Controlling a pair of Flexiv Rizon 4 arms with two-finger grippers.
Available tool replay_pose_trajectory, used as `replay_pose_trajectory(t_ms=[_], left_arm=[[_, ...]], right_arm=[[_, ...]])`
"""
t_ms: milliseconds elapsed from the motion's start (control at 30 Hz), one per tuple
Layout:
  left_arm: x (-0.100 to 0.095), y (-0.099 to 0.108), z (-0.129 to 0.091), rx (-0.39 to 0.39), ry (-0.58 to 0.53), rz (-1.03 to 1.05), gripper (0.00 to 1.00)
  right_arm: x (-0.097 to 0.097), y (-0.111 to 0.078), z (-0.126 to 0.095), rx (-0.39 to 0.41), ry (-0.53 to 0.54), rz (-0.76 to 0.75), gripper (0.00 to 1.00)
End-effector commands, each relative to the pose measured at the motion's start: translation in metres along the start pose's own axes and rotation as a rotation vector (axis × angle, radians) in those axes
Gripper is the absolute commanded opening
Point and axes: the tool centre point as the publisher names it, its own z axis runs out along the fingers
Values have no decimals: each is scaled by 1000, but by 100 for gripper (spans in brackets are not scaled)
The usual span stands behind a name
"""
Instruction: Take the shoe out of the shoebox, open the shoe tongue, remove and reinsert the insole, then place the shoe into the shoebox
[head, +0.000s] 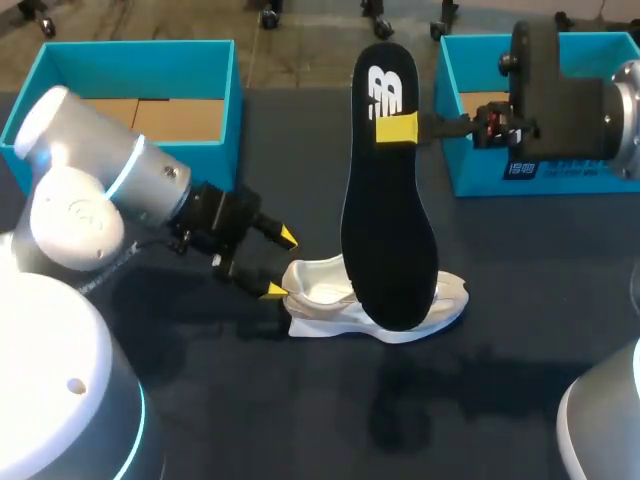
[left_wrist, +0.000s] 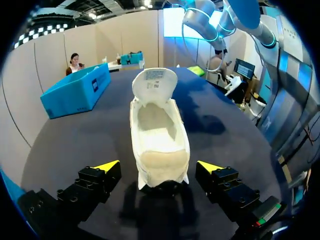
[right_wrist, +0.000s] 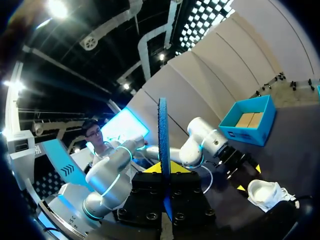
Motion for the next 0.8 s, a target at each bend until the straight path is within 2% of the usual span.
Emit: replay_pose_trajectory(t_ms=[33, 200, 267, 433, 533, 800], left_arm=[[-4, -14, -10, -145, 24, -1, 100], [-4, -22, -16, -198, 56, -22, 100], [-2, -27, -19, -255, 69, -23, 100], [0, -32, -21, -337, 73, -25, 100], [1, -35, -24, -401, 42, -31, 100], [-1, -40, -20, -491, 94, -48, 100]], right_arm=[[0, 0, 2, -1, -1, 0, 0], [0, 0, 2, -1, -1, 0, 0], [0, 0, 2, -1, -1, 0, 0], [0, 0, 2, -1, -1, 0, 0], [0, 0, 2, -1, -1, 0, 0], [0, 0, 2, -1, -1, 0, 0]])
